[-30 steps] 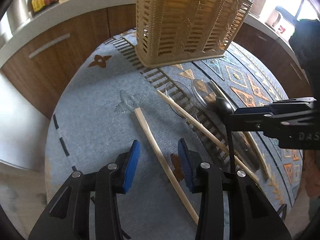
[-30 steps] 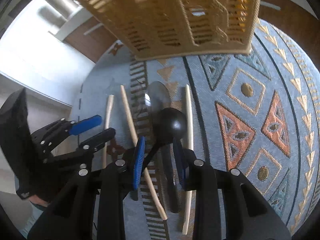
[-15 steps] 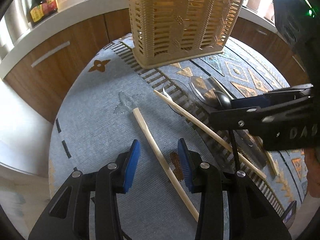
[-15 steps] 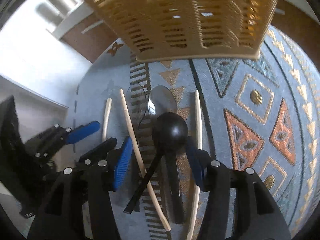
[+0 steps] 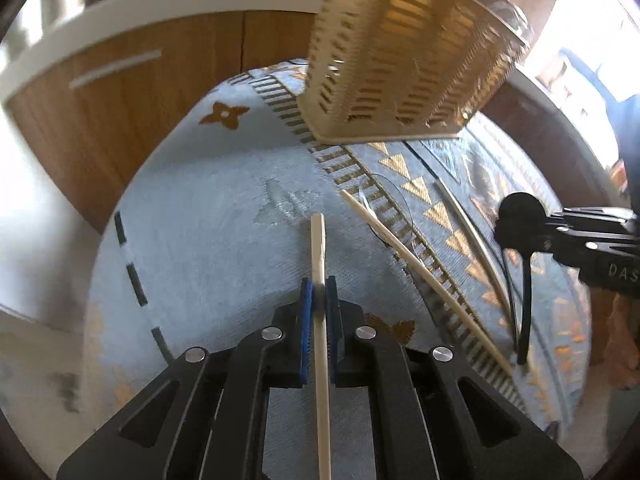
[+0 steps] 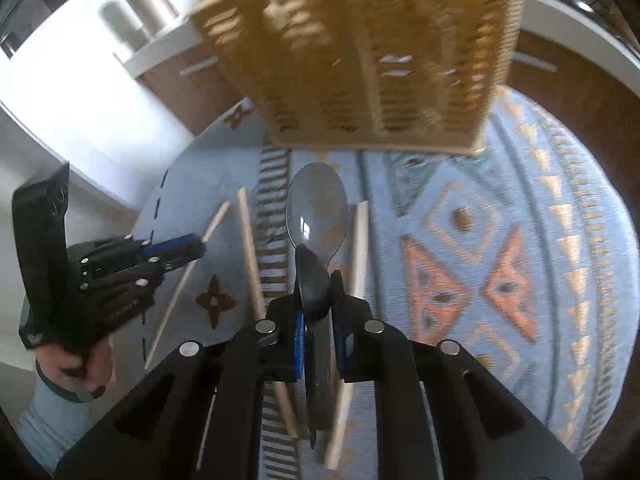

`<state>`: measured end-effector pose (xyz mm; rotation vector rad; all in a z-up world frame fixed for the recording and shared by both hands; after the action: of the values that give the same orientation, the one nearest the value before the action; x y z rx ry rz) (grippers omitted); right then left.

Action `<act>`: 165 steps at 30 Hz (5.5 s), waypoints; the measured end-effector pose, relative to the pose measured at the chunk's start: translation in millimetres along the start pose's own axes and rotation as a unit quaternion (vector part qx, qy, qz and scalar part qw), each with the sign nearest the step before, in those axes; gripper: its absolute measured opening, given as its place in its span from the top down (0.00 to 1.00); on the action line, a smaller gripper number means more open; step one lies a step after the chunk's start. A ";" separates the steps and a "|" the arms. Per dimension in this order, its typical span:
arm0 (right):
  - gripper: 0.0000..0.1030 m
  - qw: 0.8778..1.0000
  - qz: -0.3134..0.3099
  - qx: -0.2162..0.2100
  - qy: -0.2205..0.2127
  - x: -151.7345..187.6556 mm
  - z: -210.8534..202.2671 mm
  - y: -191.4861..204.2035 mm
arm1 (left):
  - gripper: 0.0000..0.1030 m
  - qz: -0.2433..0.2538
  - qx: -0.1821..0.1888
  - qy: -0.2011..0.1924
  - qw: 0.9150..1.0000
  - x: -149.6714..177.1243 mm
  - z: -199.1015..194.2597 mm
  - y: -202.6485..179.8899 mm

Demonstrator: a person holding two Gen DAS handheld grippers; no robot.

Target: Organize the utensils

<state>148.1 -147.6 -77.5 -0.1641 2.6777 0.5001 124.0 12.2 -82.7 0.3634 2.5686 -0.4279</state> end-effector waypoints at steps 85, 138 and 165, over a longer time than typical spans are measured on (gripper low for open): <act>0.67 0.983 -0.171 0.012 0.068 8.2 36.0 49.3 | 0.97 0.153 -0.080 0.088 0.981 -19.0 17.5 -23.7; 0.54 0.889 -0.142 0.070 -0.429 -122.5 -104.7 16.4 | 0.76 -0.037 0.015 -0.470 0.882 -171.9 -113.0 -34.3; 0.45 0.999 -0.043 0.020 -0.008 2.3 -33.6 -10.9 | 0.60 -0.116 0.015 -0.011 0.993 0.3 -36.5 27.5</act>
<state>135.5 -170.2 -53.2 -0.2618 2.6499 0.4196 116.9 50.7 -59.1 0.0675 2.5944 -0.5499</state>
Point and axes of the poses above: each gripper's, at about its wrist camera, not at the fingertips, and z roughly the way its jaws point, y to its left, x to its underside, the point moved 4 cm from there along z, roughly the way its jaws point, and after that the axes turned 3 degrees about -y, right-handed, at the moved point
